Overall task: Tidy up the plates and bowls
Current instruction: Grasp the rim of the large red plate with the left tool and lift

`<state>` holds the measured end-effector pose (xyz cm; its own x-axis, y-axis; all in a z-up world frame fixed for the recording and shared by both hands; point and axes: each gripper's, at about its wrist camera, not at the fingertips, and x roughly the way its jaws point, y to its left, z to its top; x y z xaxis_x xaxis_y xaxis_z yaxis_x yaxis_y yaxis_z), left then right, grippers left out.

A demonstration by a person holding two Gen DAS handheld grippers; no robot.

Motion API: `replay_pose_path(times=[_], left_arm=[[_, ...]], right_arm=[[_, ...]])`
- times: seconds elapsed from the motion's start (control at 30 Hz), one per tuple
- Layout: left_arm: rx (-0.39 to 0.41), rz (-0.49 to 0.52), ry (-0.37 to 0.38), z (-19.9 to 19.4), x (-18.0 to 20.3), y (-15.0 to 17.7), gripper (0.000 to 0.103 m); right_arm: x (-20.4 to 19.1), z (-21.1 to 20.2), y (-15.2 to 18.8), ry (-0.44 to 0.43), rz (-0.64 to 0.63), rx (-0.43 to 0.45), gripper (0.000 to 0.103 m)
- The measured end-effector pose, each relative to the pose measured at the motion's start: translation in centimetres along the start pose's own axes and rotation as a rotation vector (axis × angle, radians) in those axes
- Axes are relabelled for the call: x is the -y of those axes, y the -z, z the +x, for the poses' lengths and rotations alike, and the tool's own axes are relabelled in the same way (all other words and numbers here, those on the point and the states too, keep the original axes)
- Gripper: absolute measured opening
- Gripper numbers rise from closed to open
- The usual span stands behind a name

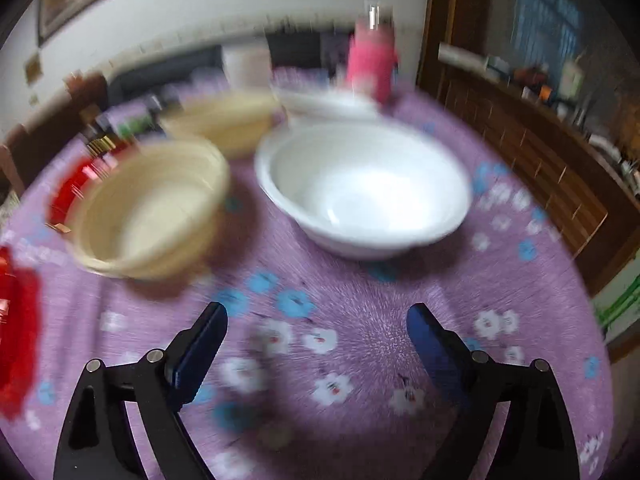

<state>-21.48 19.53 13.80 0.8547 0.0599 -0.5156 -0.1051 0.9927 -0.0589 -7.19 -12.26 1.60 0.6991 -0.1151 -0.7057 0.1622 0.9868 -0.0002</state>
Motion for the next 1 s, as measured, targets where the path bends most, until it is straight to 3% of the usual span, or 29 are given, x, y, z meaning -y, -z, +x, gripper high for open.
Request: replay_pose_path(times=[0.1, 0.17, 0.23, 0.33, 0.4, 0.47, 0.53, 0.63, 0.7, 0.9, 0.93, 0.97, 1.0], left_arm=[[0.11, -0.048, -0.059, -1.7, -3.8, 0.2, 0.101], [0.163, -0.063, -0.109, -2.2, -5.4, 0.4, 0.103], [0.11, -0.115, -0.083, -1.1, -7.4, 0.3, 0.103], [-0.044, -0.218, 0.062, 1.4, -10.3, 0.2, 0.103], [-0.117, -0.251, 0.071, 3.5, -11.8, -0.2, 0.103], [-0.151, -0.239, 0.056, 5.0, -12.0, -0.6, 0.103], [-0.191, -0.226, 0.05, 6.9, -12.2, -1.2, 0.103], [-0.241, -0.2, 0.103, 9.6, -11.9, -1.8, 0.102], [-0.275, -0.189, 0.093, 11.2, -11.6, -1.7, 0.1], [-0.434, -0.199, 0.103, 17.3, -11.0, -0.2, 0.077], [-0.462, -0.21, 0.1, 18.2, -11.0, 0.3, 0.066], [-0.478, -0.216, 0.105, 18.7, -11.0, 0.6, 0.047], [-0.503, -0.217, 0.12, 19.3, -10.8, 0.9, 0.041]], right_arm=[[-1.7, -5.2, -0.4, -0.047, 0.009, 0.169, 0.094], [-3.2, -6.9, -0.7, -0.144, 0.006, 0.217, 0.098], [-5.4, -6.4, -1.5, -0.218, -0.024, 0.114, 0.098], [-8.7, -5.4, -1.6, -0.38, -0.04, -0.008, 0.097], [-11.2, -4.5, -1.3, -0.45, -0.053, -0.073, 0.089], [-13.4, -3.7, -0.8, -0.51, -0.064, -0.129, 0.072], [-15.4, -2.8, 0.0, -0.548, -0.077, -0.178, 0.066], [-17.9, -2.1, 0.7, -0.556, -0.098, -0.201, 0.066], [-19.5, -1.4, 1.0, -0.56, -0.11, -0.225, 0.066], [-22.3, 0.5, 1.5, -0.54, -0.146, -0.284, 0.059], [-22.6, 0.9, 1.8, -0.539, -0.15, -0.299, 0.054], [-22.8, 1.2, 1.9, -0.541, -0.151, -0.312, 0.044], [-23.1, 1.5, 2.0, -0.547, -0.154, -0.326, 0.04]])
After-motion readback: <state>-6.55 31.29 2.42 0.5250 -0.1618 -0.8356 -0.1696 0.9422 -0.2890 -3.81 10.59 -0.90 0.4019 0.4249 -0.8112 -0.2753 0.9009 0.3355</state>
